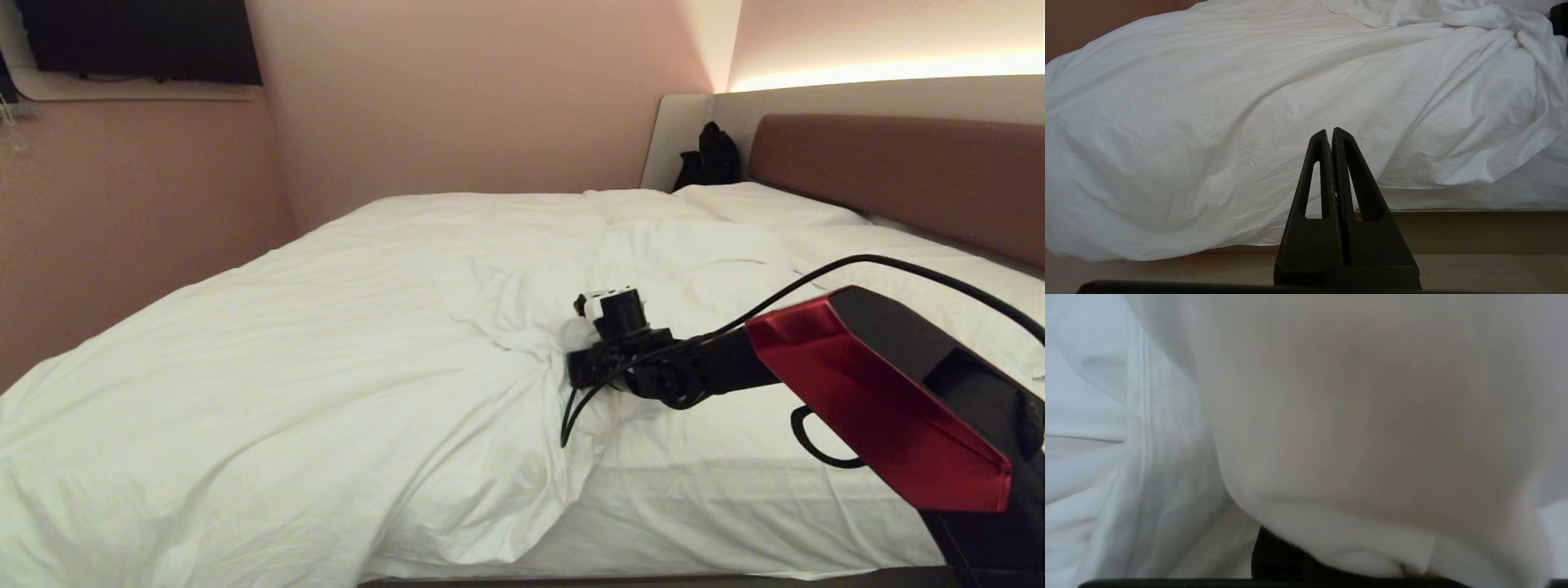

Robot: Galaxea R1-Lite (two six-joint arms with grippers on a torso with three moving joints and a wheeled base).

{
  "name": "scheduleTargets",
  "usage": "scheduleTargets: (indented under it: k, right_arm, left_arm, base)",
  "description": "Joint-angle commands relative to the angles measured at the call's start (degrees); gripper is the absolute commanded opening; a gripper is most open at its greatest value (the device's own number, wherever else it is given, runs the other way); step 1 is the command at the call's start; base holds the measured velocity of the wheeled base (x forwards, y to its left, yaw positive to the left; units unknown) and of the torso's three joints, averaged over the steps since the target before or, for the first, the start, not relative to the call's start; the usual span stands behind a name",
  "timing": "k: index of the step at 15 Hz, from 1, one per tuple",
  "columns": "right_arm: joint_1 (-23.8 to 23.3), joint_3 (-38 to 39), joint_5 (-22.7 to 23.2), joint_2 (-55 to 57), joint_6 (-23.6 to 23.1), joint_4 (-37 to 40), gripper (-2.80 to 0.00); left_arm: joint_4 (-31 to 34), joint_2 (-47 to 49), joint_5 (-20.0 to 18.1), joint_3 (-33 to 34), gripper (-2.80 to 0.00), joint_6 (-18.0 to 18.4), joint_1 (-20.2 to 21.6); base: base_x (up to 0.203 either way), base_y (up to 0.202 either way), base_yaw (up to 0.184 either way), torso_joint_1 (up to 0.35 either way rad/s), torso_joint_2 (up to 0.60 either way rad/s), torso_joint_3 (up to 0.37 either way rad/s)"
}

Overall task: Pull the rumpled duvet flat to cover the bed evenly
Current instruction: Hold the folded corner of the quilt, then flatten the corners of the folded blanket

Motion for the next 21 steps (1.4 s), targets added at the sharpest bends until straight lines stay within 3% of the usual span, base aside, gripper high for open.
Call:
scheduleTargets:
  k: [1, 12, 16, 21]
  right_arm:
    - [0.05, 2.90, -0.10, -5.50, 0.06, -0.25, -2.80]
    - [0.04, 29.44, -0.24, -30.84, 0.03, -0.37, -2.80]
    - [0.08, 39.41, -4.40, -36.85, 0.79, -0.66, -2.80]
    - [0.46, 50.81, -4.84, -45.11, 3.74, -1.75, -2.80]
  left_arm:
    - [0.00, 0.02, -0.02, 0.00, -2.80, -0.02, 0.02]
    - [-0.01, 0.00, -0.02, 0.00, -2.80, -0.02, 0.02]
    - [-0.01, 0.01, -0.02, 0.00, -2.80, -0.02, 0.02]
    - [-0.01, 0.00, -0.02, 0.00, -2.80, -0.02, 0.02]
  base:
    - [0.000, 0.000, 0.000, 0.000, 0.00, 0.000]
    - [0.000, 0.000, 0.000, 0.000, 0.00, 0.000]
    - [0.000, 0.000, 0.000, 0.000, 0.00, 0.000]
    - [0.000, 0.000, 0.000, 0.000, 0.00, 0.000]
